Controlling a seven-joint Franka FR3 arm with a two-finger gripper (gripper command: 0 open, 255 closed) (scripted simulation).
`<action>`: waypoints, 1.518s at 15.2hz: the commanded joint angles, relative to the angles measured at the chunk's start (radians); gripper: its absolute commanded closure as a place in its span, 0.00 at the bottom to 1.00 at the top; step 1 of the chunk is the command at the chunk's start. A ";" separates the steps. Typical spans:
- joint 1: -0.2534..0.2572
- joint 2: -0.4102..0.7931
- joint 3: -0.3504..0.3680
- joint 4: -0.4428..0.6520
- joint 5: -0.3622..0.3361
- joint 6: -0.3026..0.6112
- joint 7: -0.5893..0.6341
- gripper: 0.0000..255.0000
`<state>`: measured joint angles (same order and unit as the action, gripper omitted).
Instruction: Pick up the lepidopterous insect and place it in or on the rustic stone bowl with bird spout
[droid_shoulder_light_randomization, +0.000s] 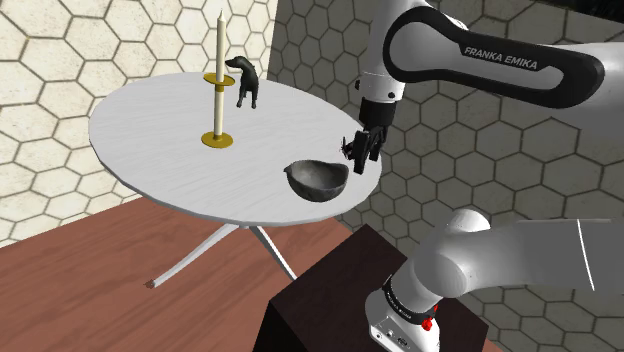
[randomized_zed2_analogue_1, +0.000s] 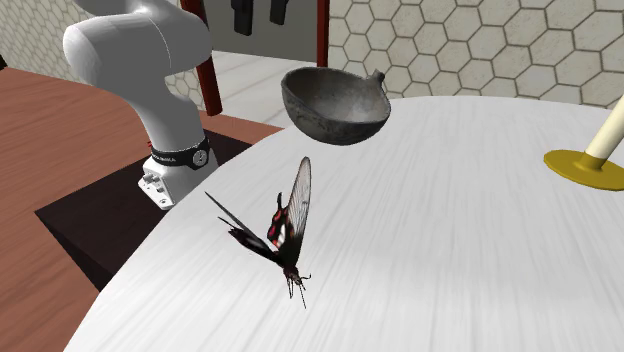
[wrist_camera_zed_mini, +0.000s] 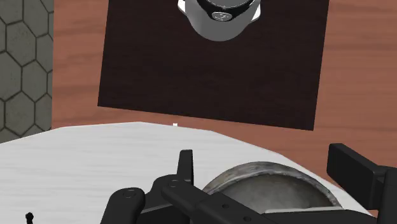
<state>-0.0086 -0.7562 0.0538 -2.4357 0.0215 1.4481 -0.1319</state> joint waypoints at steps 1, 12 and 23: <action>0.000 0.000 0.000 0.000 0.000 0.000 0.000 0.00; -0.106 0.309 -0.261 0.175 0.028 0.151 -0.164 0.00; -0.187 0.711 -0.486 0.465 0.239 0.174 -0.380 0.00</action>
<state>-0.1852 -0.0834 -0.4138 -2.0082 0.2341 1.6362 -0.4913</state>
